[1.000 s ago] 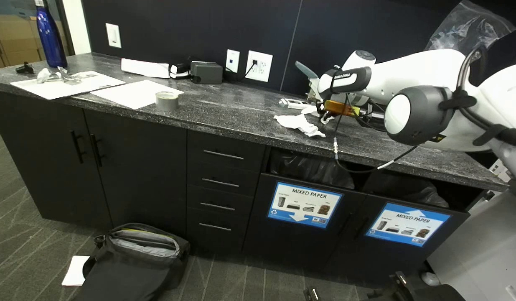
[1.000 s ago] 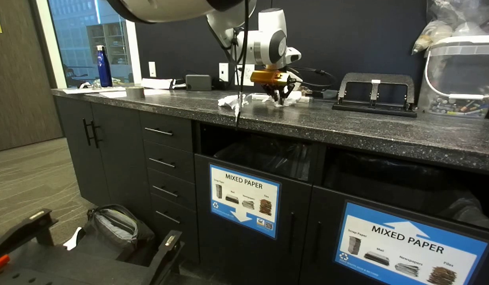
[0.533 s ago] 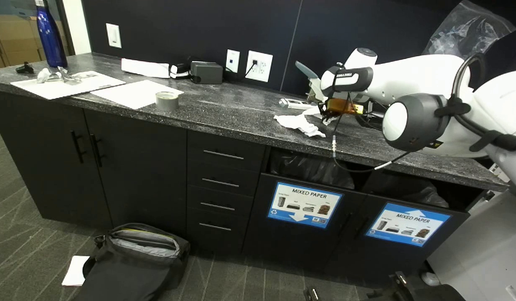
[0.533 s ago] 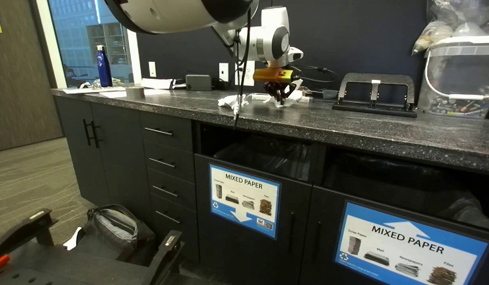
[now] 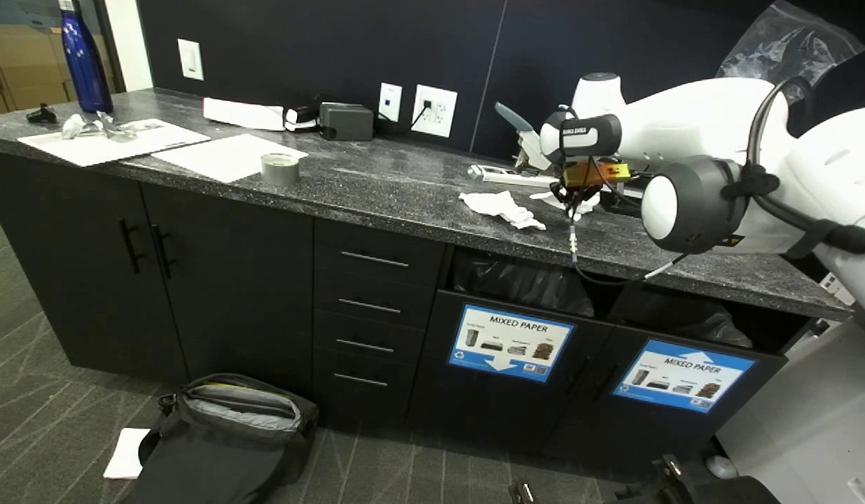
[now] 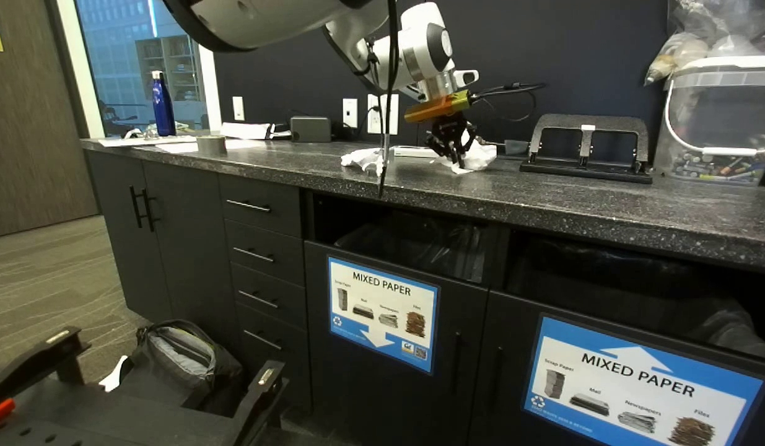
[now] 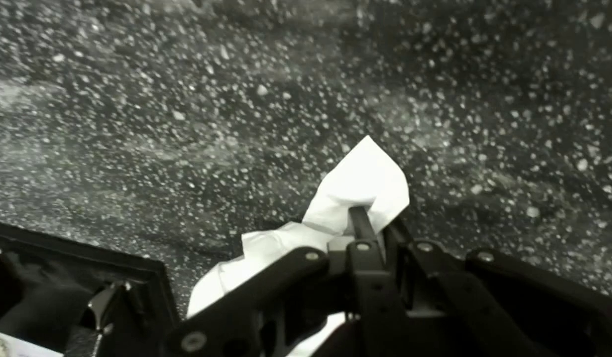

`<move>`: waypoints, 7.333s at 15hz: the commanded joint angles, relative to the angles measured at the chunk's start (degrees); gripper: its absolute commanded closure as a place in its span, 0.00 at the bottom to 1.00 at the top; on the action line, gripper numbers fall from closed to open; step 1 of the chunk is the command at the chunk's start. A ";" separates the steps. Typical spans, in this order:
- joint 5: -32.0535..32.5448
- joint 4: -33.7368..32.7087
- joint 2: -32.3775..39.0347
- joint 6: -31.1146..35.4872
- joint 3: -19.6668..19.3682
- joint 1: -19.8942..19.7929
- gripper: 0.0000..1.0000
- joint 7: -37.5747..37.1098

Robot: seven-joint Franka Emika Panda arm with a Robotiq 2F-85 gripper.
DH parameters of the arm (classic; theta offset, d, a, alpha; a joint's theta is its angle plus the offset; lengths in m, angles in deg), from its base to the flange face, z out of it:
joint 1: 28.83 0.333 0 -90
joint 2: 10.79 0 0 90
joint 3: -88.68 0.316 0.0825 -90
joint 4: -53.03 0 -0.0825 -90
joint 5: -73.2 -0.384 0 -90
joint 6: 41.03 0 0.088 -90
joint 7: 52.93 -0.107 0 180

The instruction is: The papers on the counter and put them in the recycle bin

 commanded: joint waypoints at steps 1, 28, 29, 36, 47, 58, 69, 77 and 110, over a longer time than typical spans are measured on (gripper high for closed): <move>3.85 3.19 -2.56 -5.36 -4.21 2.40 0.90 -2.89; -7.00 63.11 -47.12 -34.84 8.72 -0.79 0.90 12.81; -7.92 66.17 -48.32 -34.10 9.22 -1.03 0.90 14.09; -11.20 88.63 -50.60 -11.83 10.60 0.92 0.90 12.56; -4.19 101.86 -42.96 41.52 11.22 11.51 0.91 1.21; -10.10 100.05 -30.35 78.40 -9.15 28.65 0.90 -1.94; -20.24 85.80 -19.43 83.13 -7.61 25.35 0.89 1.59; -20.15 76.39 -12.95 81.17 -7.40 22.58 0.90 1.53; 23.54 88.28 -63.80 18.21 -5.80 33.92 0.00 -11.95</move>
